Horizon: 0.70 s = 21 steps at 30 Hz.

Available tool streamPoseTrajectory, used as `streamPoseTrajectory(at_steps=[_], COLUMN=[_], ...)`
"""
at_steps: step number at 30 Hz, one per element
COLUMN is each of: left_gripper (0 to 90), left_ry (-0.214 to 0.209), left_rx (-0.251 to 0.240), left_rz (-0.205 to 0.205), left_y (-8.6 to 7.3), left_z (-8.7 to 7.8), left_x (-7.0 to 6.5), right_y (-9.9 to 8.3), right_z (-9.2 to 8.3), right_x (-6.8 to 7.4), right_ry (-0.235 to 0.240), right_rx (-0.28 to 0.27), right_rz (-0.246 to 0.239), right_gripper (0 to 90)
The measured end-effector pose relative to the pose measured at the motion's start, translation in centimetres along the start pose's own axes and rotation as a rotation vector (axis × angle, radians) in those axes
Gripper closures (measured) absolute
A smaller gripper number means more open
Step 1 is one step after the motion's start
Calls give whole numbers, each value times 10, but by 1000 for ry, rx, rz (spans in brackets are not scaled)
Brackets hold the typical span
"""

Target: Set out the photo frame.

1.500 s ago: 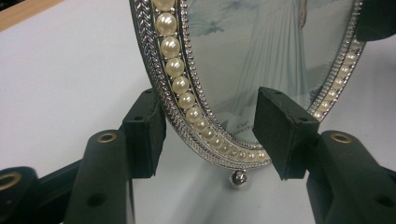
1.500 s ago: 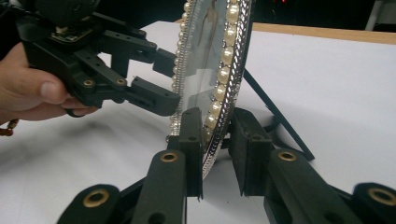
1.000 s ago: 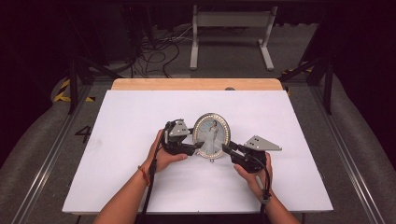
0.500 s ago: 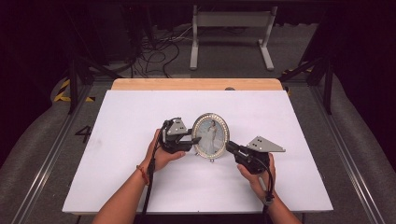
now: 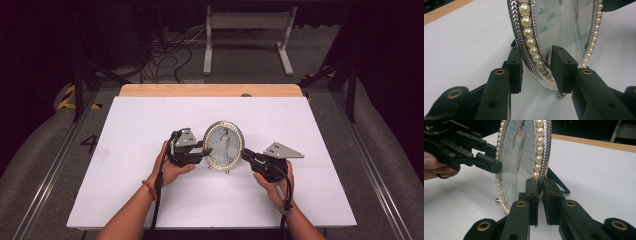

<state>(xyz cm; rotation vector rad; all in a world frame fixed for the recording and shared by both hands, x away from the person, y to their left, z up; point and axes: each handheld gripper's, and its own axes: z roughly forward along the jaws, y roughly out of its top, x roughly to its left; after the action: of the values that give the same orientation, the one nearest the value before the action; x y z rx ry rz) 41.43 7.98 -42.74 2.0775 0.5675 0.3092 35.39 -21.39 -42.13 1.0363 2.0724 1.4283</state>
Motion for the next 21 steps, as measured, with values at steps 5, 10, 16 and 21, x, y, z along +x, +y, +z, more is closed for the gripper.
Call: streamPoseTrajectory(at_steps=[5,10,16,21], left_gripper=[638,642,608,618], left_ry=[1,3,18,15], left_rx=[-2,-2,-34,-41], left_rz=[1,10,17,14], left_y=[-3,-5,-3,-3], left_z=[-3,-5,-11,-11], left_x=[-2,-2,-4,-3], right_y=[2,3,2,1], right_z=[3,5,1,2], right_x=[-1,-2,-2,-1], right_ry=[-8,-13,-32,-23], right_rx=[2,3,-9,-5], right_rz=[0,1,16,17], right_gripper=[827,827,782,768])
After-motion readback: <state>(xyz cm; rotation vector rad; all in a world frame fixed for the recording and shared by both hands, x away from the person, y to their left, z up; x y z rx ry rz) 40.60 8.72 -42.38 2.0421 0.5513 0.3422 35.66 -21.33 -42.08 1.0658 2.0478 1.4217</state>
